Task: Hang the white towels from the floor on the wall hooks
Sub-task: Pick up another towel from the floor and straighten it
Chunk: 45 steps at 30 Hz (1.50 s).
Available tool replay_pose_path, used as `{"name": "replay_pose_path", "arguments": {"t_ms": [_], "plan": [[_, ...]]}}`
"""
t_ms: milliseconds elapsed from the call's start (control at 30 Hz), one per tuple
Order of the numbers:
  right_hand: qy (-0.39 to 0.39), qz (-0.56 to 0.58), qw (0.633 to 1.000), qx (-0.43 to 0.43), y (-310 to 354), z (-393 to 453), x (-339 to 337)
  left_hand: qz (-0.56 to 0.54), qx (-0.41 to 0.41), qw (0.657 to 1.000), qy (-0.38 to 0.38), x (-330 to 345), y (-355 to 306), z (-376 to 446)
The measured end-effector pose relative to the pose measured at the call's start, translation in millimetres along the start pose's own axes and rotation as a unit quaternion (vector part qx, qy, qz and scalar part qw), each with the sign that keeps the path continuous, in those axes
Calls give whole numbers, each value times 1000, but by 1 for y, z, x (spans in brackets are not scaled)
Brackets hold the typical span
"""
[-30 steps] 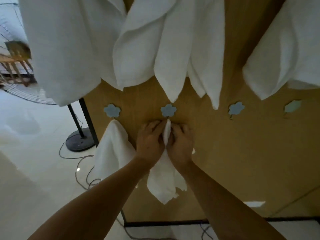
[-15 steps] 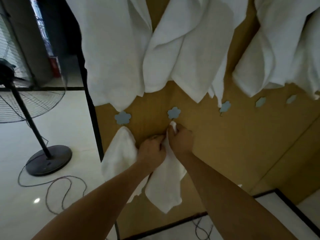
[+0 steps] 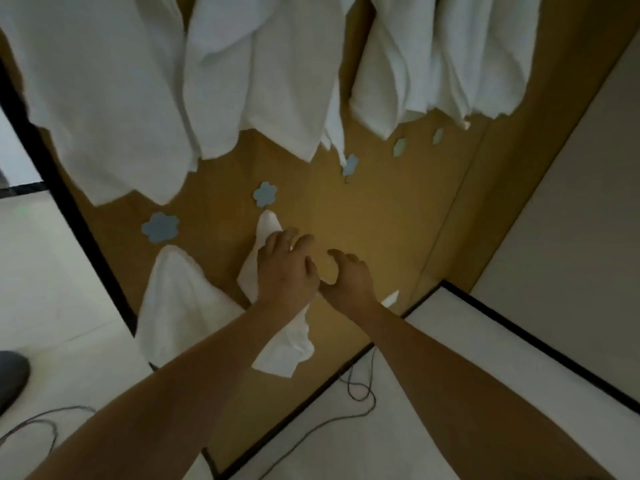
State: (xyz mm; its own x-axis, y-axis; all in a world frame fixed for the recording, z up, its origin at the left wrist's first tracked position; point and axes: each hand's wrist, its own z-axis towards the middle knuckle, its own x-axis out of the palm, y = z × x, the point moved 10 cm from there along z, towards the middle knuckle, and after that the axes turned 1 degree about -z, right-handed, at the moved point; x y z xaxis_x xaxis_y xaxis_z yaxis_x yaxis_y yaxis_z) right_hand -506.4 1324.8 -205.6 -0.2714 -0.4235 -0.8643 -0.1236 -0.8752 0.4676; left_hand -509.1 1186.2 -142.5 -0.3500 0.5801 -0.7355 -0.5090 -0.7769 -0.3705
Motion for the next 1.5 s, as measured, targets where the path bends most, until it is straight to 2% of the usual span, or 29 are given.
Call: {"name": "replay_pose_path", "arguments": {"t_ms": [67, 167, 333, 600, 800, 1100, 1300, 1500], "plan": [[-20, -12, 999, 34, -42, -20, -24, 6, 47, 999, 12, 12, -41, -2], [-49, -15, 994, 98, -110, -57, -69, -26, 89, 992, 80, 46, -107, -7], [-102, -49, 976, 186, -224, -150, -149, -71, 197, 966, 153, 99, -252, -54], [-170, -71, 902, 389, -429, -397, -264, -161, 330, 882, 294, 170, -531, -222], [-214, -61, 815, 534, -529, -619, -328, -198, 428, 799, 373, 188, -716, -386], [-292, -20, 647, 704, -580, -900, -370, -237, 575, 645, 444, 169, -914, -611], [-324, -2, 540, 777, -624, -1040, -388, -263, 657, 535, 462, 164, -1029, -745], [-323, 30, 465, 824, -712, -1140, -419, -244, 700, 458, 491, 200, -1151, -851]]}}
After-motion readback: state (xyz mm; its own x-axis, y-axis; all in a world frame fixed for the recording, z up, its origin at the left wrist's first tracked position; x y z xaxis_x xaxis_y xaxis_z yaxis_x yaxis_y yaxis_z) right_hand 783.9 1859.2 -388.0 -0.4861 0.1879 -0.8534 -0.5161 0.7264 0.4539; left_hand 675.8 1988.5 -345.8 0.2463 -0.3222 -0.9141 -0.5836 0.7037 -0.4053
